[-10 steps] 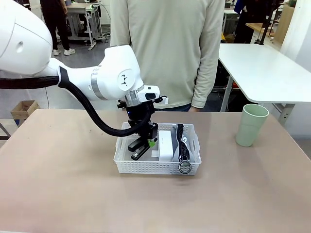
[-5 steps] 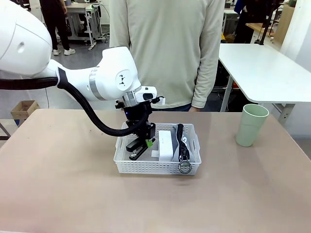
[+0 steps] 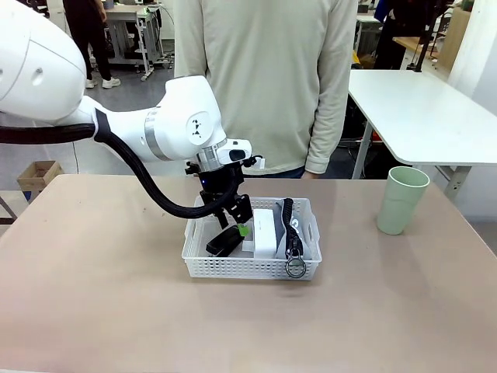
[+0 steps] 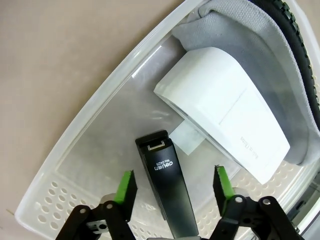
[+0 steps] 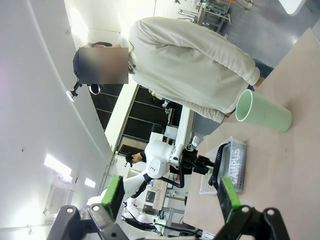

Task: Efficiently arrange items inside the basket to fit them all.
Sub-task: Pick up the Stapler and place it inside the Organizing basket.

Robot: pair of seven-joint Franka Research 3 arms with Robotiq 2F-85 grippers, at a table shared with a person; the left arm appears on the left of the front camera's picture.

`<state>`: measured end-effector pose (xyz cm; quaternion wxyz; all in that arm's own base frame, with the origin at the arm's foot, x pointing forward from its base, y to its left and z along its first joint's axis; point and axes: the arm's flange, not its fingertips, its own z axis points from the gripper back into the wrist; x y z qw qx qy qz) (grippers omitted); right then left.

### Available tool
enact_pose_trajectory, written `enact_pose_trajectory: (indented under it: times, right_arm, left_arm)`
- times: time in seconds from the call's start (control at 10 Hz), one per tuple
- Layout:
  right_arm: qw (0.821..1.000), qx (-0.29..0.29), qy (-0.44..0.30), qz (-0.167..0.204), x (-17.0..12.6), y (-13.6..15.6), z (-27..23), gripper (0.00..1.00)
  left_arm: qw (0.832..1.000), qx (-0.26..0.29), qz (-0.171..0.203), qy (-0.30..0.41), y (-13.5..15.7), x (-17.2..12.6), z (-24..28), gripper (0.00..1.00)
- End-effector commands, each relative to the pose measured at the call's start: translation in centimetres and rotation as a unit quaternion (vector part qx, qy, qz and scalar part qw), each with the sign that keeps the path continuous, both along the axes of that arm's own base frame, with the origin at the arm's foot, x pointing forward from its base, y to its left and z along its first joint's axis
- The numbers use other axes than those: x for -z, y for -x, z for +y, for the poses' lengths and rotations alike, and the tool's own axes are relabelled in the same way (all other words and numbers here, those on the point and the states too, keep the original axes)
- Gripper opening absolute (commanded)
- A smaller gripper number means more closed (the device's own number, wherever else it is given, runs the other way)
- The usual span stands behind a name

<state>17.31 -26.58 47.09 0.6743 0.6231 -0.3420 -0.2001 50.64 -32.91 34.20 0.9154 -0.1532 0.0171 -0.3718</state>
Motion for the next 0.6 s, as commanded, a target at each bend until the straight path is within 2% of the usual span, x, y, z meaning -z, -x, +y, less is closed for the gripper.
enact_pose_trajectory:
  times: [0.0, 0.3, 0.4, 0.5]
  right_arm:
    - [1.0, 0.002, 0.002, -0.015, -0.1, -0.1, -0.1, 1.0]
    - [1.0, 0.002, 0.002, -0.015, -0.1, -0.1, -0.1, 1.0]
    - [1.0, 0.002, 0.002, -0.015, -0.1, -0.1, -0.1, 1.0]
    - [1.0, 0.002, 0.002, -0.015, -0.1, -0.1, -0.1, 1.0]
  left_arm:
    - [1.0, -0.004, 0.004, 0.007, 0.1, -0.4, 0.0, 1.0]
    - [1.0, 0.006, 0.0, 0.018, 0.5, -1.2, 0.7, 1.0]
    - [0.999, 0.02, 0.005, 0.032, 1.0, -2.1, 1.6, 1.0]
    - [0.999, 0.025, 0.026, 0.039, 1.5, -3.6, 2.9, 1.0]
